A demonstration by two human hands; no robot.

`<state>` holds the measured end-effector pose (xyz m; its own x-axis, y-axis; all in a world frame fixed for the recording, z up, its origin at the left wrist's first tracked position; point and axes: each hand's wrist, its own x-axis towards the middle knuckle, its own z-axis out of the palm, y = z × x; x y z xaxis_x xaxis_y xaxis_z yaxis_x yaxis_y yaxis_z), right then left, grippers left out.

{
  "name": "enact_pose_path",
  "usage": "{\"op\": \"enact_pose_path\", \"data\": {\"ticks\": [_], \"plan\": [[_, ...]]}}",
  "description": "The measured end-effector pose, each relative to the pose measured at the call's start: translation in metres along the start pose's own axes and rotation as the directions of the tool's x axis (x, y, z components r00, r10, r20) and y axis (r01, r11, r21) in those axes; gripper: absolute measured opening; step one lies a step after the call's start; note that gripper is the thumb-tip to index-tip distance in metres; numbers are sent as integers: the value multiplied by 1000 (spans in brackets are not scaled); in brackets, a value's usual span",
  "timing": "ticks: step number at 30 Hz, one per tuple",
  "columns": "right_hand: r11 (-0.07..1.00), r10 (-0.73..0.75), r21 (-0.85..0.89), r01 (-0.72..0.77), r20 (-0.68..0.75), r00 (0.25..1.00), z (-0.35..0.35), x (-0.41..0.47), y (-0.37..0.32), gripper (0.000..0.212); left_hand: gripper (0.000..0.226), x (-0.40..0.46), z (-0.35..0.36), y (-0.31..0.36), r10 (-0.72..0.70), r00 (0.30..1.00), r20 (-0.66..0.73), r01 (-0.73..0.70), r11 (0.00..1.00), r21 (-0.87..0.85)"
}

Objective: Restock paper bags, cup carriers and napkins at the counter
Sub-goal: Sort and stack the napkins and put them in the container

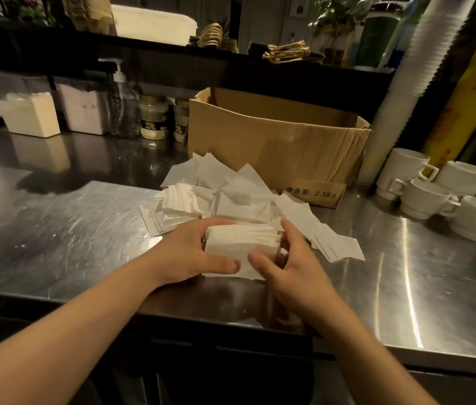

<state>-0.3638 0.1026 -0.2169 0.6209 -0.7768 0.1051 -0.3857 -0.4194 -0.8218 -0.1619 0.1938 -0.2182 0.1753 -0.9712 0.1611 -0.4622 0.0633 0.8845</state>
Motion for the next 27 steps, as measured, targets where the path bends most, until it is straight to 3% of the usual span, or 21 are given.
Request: {"op": "enact_pose_path", "data": {"ticks": [2, 4, 7, 9, 11, 14, 18, 22, 24, 27], "plan": [[988, 5, -155, 3, 50, 999, 8, -1, -1, 119, 68, 0, 1, -1, 26, 1000, 13, -26, 1000, -10], [967, 38, -255, -12, 99, 994, 12, 0, -4, 122, 76, 0, 1, -3, 42, 999, 30, -42, 999, 22], [997, 47, -64, -38, 149, 988, 12, 2, -7, 124, 70, 0, 1, -1, 44, 999, 21, -44, 998, 37], [994, 11, 108, -21, 95, 995, 9, 1, -8, 124, 60, -1, 1, -1, 49, 999, 11, -49, 998, 43], [990, -30, 139, 24, 42, 999, 6, 1, -5, 110, 57, -1, -1, -4, 47, 999, 6, -48, 998, 36], [987, -52, 154, 45, 39, 998, -1, 2, 0, 58, 61, 0, -2, -6, 16, 1000, 18, -16, 1000, 13], [975, -72, 221, 38, 150, 986, -9, 1, -2, 65, 56, 1, -4, -9, 2, 999, 45, -3, 999, 32], [996, -83, 21, 81, 145, 986, -14, 3, -11, 45, 54, 3, -4, -13, -12, 1000, 27, 11, 999, 36], [976, -85, -186, 113, 152, 985, -20, 7, -21, 43, 56, 4, -3, -13, -1, 1000, -14, 1, 1000, 2], [802, -107, -555, 221, 230, 967, -23, 14, -45, 52, 63, 3, -4, -11, 8, 999, -49, -13, 995, -100]]}}
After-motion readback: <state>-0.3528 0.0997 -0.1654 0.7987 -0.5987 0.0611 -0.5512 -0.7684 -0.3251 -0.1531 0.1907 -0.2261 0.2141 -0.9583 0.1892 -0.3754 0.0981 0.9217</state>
